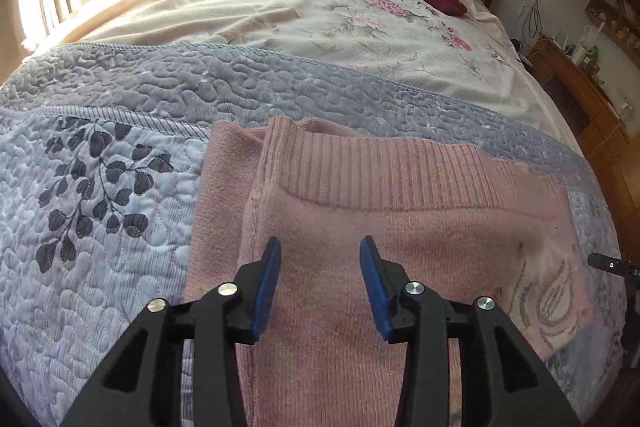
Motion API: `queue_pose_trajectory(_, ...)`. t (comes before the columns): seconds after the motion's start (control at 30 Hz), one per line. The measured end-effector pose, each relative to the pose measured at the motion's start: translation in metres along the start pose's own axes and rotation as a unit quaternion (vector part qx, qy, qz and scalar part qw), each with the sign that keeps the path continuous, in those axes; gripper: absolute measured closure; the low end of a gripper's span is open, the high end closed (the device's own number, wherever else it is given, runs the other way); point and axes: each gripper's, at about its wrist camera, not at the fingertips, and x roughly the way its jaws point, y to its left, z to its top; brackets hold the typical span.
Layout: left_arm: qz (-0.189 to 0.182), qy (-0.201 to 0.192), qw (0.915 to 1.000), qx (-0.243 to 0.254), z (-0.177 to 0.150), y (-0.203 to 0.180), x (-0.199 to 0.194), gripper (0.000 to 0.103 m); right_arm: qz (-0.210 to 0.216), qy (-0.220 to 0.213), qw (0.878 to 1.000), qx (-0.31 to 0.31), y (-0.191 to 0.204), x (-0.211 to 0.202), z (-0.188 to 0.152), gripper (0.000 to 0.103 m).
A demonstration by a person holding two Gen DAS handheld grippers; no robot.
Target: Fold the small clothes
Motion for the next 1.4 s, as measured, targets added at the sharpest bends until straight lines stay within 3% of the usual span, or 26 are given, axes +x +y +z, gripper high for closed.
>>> queue_pose_trajectory(0.1,-0.013,0.014,0.9998,0.006,-0.023,-0.016,-0.005,0.059,0.004,0.022,1.0,-0.007,0.005,0.002,-0.033,0.069)
queue_pose_trajectory(0.2,-0.011,0.027,0.9995,0.014,-0.043,-0.025,-0.003,0.059,-0.019,0.037,0.999,-0.028,0.012,0.011,-0.054,0.069)
queue_pose_trajectory(0.3,-0.003,0.043,0.999,0.012,-0.053,-0.027,0.006,0.059,-0.003,0.045,0.999,-0.016,0.011,0.013,-0.06,0.092)
queue_pose_trajectory(0.37,0.005,0.054,0.9984,0.012,-0.058,-0.025,0.013,0.059,0.006,0.04,0.999,-0.004,0.011,0.008,-0.058,0.095)
queue_pose_trajectory(0.7,0.008,0.064,0.9978,0.015,-0.06,-0.02,0.025,0.058,-0.03,0.063,0.998,0.006,0.002,0.027,-0.059,0.095)
queue_pose_trajectory(0.83,0.015,0.07,0.9973,0.012,-0.054,-0.025,0.022,0.058,-0.001,0.06,0.998,0.013,-0.002,0.016,-0.048,0.086)
queue_pose_trajectory(0.9,0.004,0.063,0.998,0.011,-0.046,-0.031,0.017,0.058,0.009,0.04,0.999,0.02,-0.006,0.003,-0.038,0.068)
queue_pose_trajectory(0.97,-0.006,0.05,0.9986,0.016,-0.037,-0.041,0.011,0.057,0.022,0.018,0.999,0.033,-0.014,-0.01,-0.026,0.041)
queue_pose_trajectory(1.03,-0.019,0.042,0.9987,0.022,-0.026,-0.054,0.01,0.055,0.025,0.009,0.999,0.046,-0.025,-0.015,-0.012,0.035)
queue_pose_trajectory(1.27,-0.033,0.047,0.9981,0.024,-0.005,-0.085,0.036,0.054,0.042,0.041,0.995,0.078,-0.06,0.016,0.029,0.033)
queue_pose_trajectory(1.4,-0.037,0.054,0.9979,0.007,-0.002,-0.084,0.051,0.054,0.093,0.058,0.99,0.09,-0.066,0.037,0.04,0.032)
